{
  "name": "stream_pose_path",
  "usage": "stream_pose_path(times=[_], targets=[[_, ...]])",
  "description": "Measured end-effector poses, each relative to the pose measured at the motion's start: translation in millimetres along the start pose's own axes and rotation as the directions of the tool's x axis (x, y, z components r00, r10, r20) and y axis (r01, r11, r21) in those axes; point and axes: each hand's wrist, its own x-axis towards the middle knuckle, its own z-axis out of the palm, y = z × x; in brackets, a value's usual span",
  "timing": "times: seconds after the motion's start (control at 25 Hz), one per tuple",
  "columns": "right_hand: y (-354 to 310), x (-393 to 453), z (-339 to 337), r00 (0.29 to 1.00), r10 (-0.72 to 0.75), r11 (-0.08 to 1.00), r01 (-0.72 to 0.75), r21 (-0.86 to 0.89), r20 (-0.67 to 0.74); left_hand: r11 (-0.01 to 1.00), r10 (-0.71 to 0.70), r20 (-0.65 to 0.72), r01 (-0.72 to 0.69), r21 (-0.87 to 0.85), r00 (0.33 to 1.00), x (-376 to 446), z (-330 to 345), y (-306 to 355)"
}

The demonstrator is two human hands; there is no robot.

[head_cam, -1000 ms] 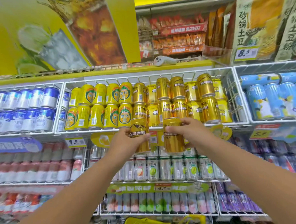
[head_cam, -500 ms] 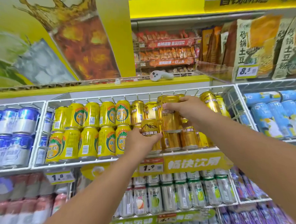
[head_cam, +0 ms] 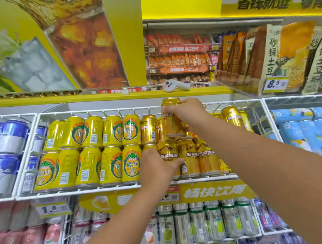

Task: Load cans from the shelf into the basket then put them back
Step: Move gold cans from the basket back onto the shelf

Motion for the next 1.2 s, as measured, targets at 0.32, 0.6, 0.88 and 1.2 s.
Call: stream_pose_path(times=[0.32,0.6,0.88,1.2], targets=[[1.8,19.8,25.8,0.994,0.028,0.992,-0.041,-0.118,-0.106,0.967,0.027,-0.008,-0.024,0.254,1.000,-3.3,1.5,3.9],[6.6,20.0,35.3,0.985,-0.019,0.935,-0.043,-0.352,-0.171,0.977,0.105,0.017,-0.106,0.184,0.994,2.4,1.9,-10.1],[4.1,21.5,52.2,0.975,-0.125,0.827,-0.001,-0.563,-0.185,0.982,0.168,-0.051,-0.163,0.091,0.985,9.4,-8.3,-25.1],[-21.3,25.4,43.3,0.997,-0.076,0.642,0.063,-0.764,0.018,0.978,0.092,0.055,-0.101,0.180,0.994,12.0,-6.3,-5.3]])
